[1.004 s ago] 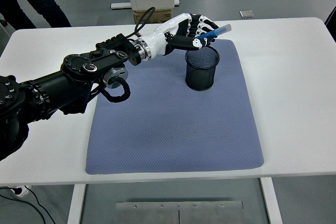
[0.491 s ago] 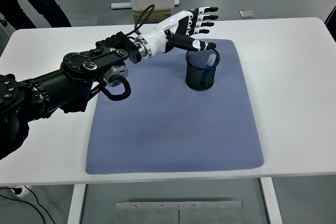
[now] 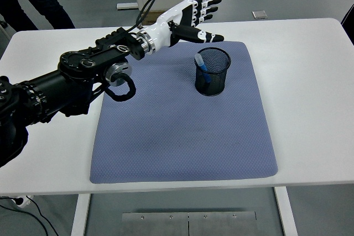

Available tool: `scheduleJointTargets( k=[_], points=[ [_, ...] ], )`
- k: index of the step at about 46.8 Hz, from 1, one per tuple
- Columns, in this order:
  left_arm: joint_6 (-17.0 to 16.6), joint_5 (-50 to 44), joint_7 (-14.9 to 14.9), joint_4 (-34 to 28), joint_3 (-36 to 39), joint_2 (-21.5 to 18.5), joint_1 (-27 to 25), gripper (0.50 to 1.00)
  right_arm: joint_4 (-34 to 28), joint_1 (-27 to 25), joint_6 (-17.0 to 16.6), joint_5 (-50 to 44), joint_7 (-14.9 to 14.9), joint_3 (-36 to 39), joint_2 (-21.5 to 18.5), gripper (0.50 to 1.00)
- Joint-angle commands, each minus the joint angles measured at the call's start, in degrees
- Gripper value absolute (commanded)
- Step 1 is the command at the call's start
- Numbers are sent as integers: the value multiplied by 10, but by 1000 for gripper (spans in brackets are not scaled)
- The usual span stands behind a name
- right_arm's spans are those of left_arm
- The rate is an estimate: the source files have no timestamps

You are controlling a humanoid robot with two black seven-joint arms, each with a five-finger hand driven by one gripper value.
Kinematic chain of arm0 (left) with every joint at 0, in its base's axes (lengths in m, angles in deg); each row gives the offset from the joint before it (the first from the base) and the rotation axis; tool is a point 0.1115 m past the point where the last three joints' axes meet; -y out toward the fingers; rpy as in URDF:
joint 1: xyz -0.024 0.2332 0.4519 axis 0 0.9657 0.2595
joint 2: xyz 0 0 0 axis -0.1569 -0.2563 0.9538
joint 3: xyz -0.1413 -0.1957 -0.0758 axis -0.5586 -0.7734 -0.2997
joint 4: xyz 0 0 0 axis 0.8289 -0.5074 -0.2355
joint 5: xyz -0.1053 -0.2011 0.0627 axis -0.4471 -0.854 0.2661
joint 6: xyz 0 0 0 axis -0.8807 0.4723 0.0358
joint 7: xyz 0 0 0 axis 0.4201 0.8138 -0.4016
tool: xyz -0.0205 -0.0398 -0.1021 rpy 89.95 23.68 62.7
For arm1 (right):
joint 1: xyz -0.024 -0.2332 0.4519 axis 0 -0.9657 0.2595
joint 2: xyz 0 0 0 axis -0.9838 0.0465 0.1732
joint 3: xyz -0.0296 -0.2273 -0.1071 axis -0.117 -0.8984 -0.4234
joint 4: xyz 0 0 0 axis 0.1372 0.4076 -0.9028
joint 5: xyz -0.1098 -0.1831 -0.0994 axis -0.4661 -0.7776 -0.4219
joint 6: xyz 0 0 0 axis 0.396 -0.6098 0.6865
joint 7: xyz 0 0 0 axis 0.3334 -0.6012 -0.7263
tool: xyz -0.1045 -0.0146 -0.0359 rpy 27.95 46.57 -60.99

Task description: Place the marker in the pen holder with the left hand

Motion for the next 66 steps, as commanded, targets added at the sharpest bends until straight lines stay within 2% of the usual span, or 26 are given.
scheduleJointTargets(
  k=[1, 8, 20, 30, 41, 48, 60, 66],
  points=[
    [0, -1, 0, 5, -3, -24, 10, 1000, 0, 1, 0, 0, 1, -1, 0, 1000],
    [0, -2, 0, 16, -30, -56, 50, 1000, 0, 0, 0, 0, 0, -1, 0, 1000],
    [0, -1, 0, 17, -126, -131, 134, 1000, 0, 0, 0, 0, 0, -1, 0, 1000],
    [0, -3, -1, 18, -165, -159, 183, 1000, 0, 0, 0, 0, 0, -1, 0, 1000],
    [11, -9, -1, 18, -266, -211, 237, 1000, 0, 0, 0, 0, 1, 0, 0, 1000],
    [31, -13, -1, 18, -278, -237, 246, 1000, 0, 0, 0, 0, 0, 0, 0, 1000],
    [36, -36, -1, 18, -279, -262, 272, 1000, 1, 0, 0, 0, 1, 0, 0, 1000],
    [52, -37, -1, 17, -279, -272, 280, 1000, 0, 0, 0, 0, 1, -1, 0, 1000]
  ],
)
